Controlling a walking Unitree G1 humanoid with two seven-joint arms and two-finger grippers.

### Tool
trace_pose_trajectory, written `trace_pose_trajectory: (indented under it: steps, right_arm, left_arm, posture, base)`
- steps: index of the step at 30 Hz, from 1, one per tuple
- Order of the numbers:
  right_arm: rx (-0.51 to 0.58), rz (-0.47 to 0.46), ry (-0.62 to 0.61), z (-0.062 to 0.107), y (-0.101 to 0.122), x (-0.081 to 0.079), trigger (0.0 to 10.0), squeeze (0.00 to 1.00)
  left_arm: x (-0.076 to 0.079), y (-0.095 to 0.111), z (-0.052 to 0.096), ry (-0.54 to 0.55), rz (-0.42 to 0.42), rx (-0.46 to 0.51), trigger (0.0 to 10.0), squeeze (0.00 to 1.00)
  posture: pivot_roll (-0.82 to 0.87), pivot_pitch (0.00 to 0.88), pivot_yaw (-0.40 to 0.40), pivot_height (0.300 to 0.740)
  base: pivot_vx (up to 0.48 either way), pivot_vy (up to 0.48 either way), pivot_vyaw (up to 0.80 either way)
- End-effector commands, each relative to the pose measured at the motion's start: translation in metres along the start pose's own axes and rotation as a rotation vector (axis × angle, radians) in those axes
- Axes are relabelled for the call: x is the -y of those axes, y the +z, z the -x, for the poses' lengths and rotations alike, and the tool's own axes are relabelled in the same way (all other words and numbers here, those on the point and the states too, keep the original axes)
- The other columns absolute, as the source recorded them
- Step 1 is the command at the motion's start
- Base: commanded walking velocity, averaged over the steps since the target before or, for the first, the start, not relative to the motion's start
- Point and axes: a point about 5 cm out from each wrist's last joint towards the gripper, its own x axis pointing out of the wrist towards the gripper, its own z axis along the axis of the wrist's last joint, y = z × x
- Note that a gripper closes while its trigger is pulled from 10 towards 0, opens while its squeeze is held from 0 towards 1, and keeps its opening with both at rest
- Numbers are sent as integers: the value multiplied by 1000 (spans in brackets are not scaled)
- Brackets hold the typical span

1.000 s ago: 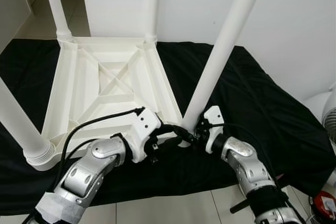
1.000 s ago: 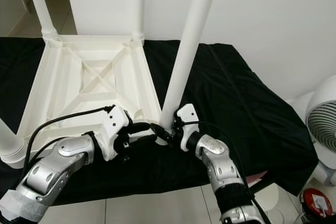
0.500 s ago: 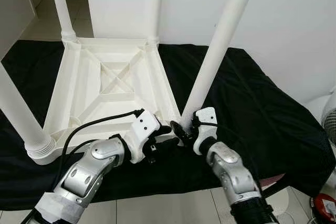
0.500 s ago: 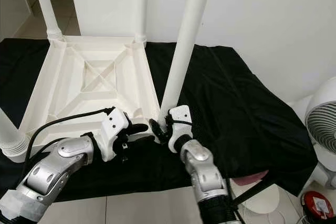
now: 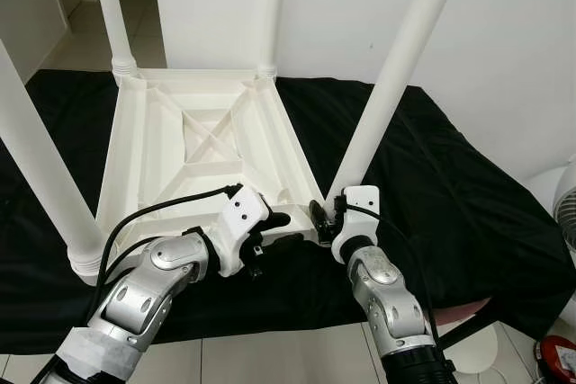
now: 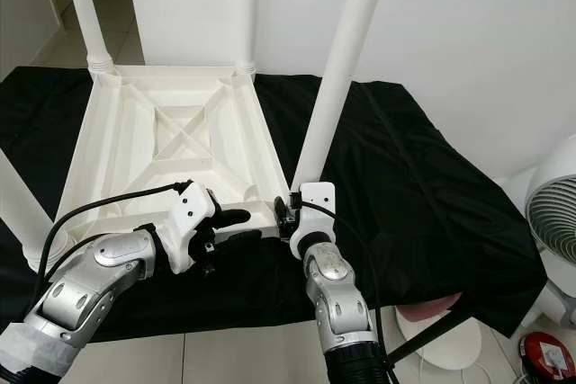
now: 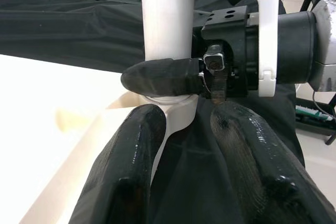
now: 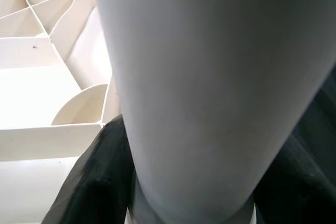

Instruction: Building children table

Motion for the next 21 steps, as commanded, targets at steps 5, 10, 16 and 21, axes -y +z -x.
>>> trace_pose_trajectory:
  steps: [5,10,16,21]
  right_arm:
    - [26,-19,-47,1,5,6,10000,1000]
    - [49,8,-25,4,8,9,10000,1000]
    - [56,51,118,10,10,20,10000,0]
    - [79,86,247,14,15,29,10000,0]
  left_arm:
    - [1,0,0,-33,-12,-1,10000,0]
    - [1,0,0,-33,-10,-1,10000,0]
    - [1,0,1,-31,-8,-1,10000,0]
    - [1,0,2,-32,-9,-1,10000,0]
  posture:
    - [67,0,-90,740]
    - [70,0,-94,740]
    - [68,0,-93,740]
    - [65,0,-90,740]
  base:
    - [0,0,0]
    - [0,0,0]
    - [0,0,0]
    - [0,0,0]
